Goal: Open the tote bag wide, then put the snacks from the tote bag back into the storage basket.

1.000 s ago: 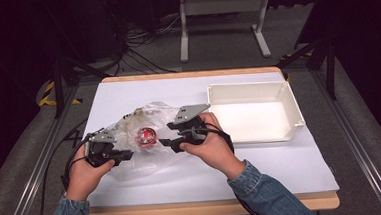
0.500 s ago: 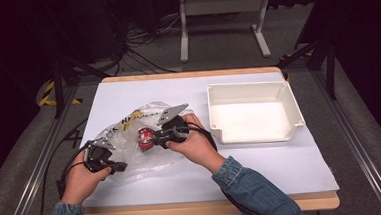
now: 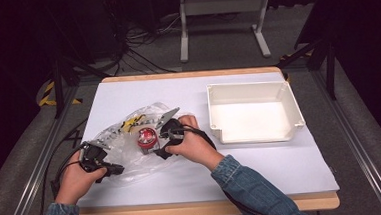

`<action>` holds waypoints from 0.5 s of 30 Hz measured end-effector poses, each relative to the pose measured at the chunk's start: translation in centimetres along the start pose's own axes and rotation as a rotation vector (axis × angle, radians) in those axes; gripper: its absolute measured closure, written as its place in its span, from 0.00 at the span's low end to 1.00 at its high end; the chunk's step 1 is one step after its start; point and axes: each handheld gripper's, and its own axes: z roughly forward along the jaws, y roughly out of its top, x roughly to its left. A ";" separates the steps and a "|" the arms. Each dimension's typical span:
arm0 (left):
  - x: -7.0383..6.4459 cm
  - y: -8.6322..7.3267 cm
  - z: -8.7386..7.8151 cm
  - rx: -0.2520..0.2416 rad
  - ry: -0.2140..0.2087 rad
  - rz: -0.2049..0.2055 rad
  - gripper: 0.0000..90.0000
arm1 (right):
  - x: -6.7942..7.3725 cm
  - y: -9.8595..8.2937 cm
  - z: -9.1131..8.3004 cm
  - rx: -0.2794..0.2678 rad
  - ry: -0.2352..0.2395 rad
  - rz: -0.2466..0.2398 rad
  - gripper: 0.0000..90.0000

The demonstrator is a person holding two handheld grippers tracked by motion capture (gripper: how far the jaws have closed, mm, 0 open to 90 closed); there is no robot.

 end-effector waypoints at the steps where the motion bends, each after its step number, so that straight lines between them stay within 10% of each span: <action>1: 0.1 0.0 0.0 0.002 -0.007 -0.010 0.89 | -0.1 -0.1 0.2 0.002 0.002 0.003 0.09; 10: 0.8 -0.1 0.1 0.000 -0.045 -0.057 0.75 | -0.9 -0.8 1.6 0.047 0.046 0.010 0.05; 15: 0.6 0.0 -1.4 -0.111 -0.023 0.008 0.42 | -0.6 -0.7 1.6 0.032 0.070 -0.031 0.05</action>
